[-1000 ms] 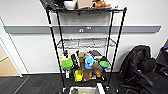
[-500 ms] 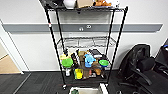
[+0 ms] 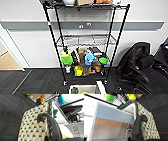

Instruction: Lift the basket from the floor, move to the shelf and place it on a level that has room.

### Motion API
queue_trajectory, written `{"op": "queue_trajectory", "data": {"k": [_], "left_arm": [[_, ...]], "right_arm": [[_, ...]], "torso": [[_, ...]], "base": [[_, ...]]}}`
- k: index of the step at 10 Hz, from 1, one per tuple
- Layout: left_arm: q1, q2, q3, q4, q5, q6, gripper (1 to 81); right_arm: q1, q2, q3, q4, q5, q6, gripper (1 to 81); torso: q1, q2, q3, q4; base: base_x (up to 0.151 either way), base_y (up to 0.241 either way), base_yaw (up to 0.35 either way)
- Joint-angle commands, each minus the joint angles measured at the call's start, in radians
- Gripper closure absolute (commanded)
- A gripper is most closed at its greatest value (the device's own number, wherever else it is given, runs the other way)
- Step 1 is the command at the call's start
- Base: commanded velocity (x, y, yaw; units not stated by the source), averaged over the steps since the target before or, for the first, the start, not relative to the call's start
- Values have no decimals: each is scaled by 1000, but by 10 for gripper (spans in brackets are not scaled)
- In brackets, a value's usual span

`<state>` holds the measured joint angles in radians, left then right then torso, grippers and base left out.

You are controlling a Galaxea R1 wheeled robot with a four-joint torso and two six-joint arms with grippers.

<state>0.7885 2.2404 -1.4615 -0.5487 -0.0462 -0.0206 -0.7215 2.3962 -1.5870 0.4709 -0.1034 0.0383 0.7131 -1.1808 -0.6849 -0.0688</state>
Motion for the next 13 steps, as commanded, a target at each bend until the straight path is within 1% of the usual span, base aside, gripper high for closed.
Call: {"op": "queue_trajectory", "data": {"k": [1, 2, 3, 4, 5, 6, 8, 11, 13], "left_arm": [[-55, -73, 116, -10, -69, 4, 811], [-41, -80, 128, -10, -90, 5, 811], [-39, -83, 131, -10, -90, 2, 811], [-42, -85, 138, -10, -90, -1, 811], [-47, -82, 136, -10, -89, -1, 811], [-47, -80, 133, -8, -86, 1, 811], [-44, -80, 130, -8, -83, 5, 811], [-30, -71, 133, -5, -77, 11, 811], [-27, -73, 147, 4, -77, 11, 811]], "right_arm": [[92, -26, 62, 23, -33, 12, 811], [89, -27, 76, 22, -32, 12, 811], [89, -27, 90, 22, -32, 12, 811], [87, -29, 104, 22, -29, 12, 811], [81, -33, 113, 22, -27, 14, 811], [70, -39, 115, 22, -27, 14, 811], [44, -58, 118, 22, -25, 11, 811], [7, -104, 165, 22, 40, 11, 811], [-7, -121, 193, 22, 57, 12, 811]], "torso": [[-63, 98, 0, 0], [-85, 131, 0, 0], [-107, 167, 0, 0], [-130, 201, 47, 0], [-149, 230, 71, 0], [-165, 256, 79, 0], [-207, 323, 124, 0], [-277, 428, 190, 0], [-325, 500, 237, 0]], "base": [[0, 0, 0], [0, 0, 0], [0, 0, 0], [0, 0, 0], [0, 0, 0], [0, 0, 0], [0, 0, 0], [0, 0, 0], [0, 0, 0]]}}
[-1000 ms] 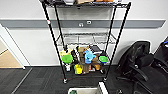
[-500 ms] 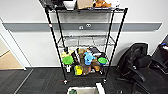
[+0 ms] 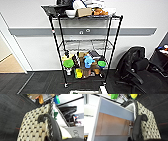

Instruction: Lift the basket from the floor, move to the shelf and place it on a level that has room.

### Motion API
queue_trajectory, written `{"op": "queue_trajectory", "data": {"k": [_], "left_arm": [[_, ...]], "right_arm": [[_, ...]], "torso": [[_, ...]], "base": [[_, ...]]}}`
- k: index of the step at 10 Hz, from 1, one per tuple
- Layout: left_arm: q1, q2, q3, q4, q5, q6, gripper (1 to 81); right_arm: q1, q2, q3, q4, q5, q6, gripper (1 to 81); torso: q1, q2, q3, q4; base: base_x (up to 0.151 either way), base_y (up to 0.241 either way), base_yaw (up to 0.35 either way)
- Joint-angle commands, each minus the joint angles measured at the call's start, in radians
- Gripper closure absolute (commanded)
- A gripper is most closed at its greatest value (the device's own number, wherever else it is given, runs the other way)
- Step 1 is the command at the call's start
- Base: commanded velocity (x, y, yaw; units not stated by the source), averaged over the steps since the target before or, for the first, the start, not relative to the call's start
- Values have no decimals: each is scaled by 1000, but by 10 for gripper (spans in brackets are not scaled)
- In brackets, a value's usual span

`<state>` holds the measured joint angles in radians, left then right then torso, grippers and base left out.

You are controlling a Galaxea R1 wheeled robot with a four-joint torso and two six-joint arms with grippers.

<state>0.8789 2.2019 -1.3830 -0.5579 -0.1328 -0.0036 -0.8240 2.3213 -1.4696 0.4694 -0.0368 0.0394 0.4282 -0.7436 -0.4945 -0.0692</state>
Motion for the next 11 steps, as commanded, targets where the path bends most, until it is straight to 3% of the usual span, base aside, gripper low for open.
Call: {"op": "queue_trajectory", "data": {"k": [1, 2, 3, 9, 10, 11], "left_arm": [[-111, -33, 74, 13, 10, -6, 811], [-99, -27, 78, 18, 9, -6, 811], [-85, -19, 77, 35, 4, -6, 811], [-53, -51, 116, 46, -4, -6, 811], [-54, -45, 116, 46, -4, -6, 811], [-53, -46, 116, 45, -4, -6, 811]], "right_arm": [[91, -56, 91, 23, -3, 10, 811], [88, -69, 101, 23, -3, 10, 811], [88, -76, 106, 23, -3, 8, 811], [82, -32, 135, 23, -3, 2, 811], [84, -14, 131, 23, -3, 2, 811], [82, -7, 128, 23, -3, 2, 811]], "torso": [[-63, 97, 50, 0], [-84, 129, 64, 0], [-107, 163, 26, 0], [-242, 370, 37, 0], [-265, 406, 113, 0], [-284, 435, 135, 0]], "base": [[0, 0, 0], [0, 0, 0], [0, 0, 0], [0, 0, 0], [0, 0, 0], [0, 0, 0]]}}
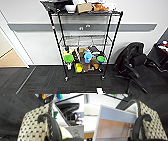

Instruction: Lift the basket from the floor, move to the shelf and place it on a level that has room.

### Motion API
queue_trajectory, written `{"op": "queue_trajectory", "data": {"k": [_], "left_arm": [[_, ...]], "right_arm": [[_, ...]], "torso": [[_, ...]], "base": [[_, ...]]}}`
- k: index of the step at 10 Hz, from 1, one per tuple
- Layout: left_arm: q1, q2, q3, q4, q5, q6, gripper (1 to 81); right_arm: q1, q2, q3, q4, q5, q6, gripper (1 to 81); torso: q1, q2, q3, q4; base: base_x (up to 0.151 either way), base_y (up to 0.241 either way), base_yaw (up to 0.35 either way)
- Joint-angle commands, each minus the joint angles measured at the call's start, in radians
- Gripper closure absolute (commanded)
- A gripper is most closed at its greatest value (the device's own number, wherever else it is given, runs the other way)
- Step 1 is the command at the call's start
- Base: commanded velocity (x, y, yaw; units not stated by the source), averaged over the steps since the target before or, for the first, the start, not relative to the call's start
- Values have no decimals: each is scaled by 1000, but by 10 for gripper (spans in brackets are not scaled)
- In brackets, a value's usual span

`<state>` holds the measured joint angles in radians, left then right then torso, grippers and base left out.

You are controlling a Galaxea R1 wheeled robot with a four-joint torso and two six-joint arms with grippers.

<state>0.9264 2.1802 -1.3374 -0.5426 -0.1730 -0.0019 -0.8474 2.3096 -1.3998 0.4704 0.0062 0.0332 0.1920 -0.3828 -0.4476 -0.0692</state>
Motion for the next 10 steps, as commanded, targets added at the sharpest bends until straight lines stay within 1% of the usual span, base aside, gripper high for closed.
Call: {"op": "queue_trajectory", "data": {"k": [1, 2, 5, 6, 7, 9, 10], "left_arm": [[-100, -25, 70, 30, 38, -7, 811], [-100, -22, 66, 30, 38, -7, 811], [-100, -12, 63, 42, 36, -9, 811], [-102, -11, 61, 44, 37, -9, 811], [-100, -8, 49, 44, 38, -9, 811], [-100, 1, 37, 44, 40, -7, 811], [-100, 0, 35, 47, 43, -7, 811]], "right_arm": [[101, 1, 55, 21, -46, 8, 811], [95, 0, 45, 22, -46, 8, 811], [92, -3, 39, 22, -46, 8, 811], [90, -3, 39, 20, -46, 10, 811], [89, -3, 33, 22, -46, 10, 811], [87, -6, 33, 22, -46, 8, 811], [83, -8, 33, 22, -46, 8, 811]], "torso": [[-62, 96, 95, 0], [-78, 122, 116, 0], [-142, 218, 214, 0], [-99, 152, 189, 0], [-122, 184, 169, 0], [-139, 206, 183, 0], [-140, 206, 206, 0]], "base": [[0, 0, 0], [0, 0, 0], [0, 0, 0], [0, 0, 0], [0, 0, 0], [0, 0, 0], [0, 0, 0]]}}
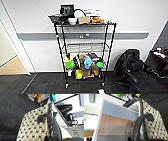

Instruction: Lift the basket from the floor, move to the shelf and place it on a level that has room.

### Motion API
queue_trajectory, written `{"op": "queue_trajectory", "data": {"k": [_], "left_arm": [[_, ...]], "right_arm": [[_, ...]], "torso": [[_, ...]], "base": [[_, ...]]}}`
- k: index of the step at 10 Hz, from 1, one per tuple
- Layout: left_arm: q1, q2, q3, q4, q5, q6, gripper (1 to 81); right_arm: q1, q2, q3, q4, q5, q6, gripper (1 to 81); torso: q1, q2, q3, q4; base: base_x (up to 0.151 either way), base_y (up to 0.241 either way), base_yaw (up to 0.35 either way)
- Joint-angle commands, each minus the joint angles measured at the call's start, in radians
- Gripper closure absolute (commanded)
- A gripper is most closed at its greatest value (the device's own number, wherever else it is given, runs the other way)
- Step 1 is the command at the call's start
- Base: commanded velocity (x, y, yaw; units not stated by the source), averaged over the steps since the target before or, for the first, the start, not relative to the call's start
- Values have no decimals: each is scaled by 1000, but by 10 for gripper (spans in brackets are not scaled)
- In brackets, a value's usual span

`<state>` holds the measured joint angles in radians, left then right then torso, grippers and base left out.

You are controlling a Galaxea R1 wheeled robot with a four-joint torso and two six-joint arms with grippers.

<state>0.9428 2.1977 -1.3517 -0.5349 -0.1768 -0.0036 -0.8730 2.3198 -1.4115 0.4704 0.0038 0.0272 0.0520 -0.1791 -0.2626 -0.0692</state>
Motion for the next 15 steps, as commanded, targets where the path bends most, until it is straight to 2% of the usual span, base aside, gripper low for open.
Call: {"op": "queue_trajectory", "data": {"k": [1, 2, 4, 6, 15], "left_arm": [[-117, -18, 49, 61, 45, -6, 811], [-117, -18, 51, 70, 53, -6, 811], [-117, -16, 51, 75, 54, -6, 811], [-117, -18, 56, 85, 56, -6, 811], [-117, -30, 69, 85, 56, -6, 811]], "right_arm": [[107, -18, 43, 22, -42, 14, 811], [105, -20, 43, 20, -44, 14, 811], [105, -18, 42, 22, -42, 14, 811], [99, -20, 39, 22, -42, 14, 811], [94, -20, 34, 22, -42, 13, 811]], "torso": [[0, 0, 46, 0], [0, -1, 8, 0], [-1, -1, 34, 0], [-2, -2, 38, 0], [-4, -3, 39, 0]], "base": [[0, 0, 0], [0, 0, 0], [0, 0, 0], [32, 0, 0], [127, 0, 0]]}}
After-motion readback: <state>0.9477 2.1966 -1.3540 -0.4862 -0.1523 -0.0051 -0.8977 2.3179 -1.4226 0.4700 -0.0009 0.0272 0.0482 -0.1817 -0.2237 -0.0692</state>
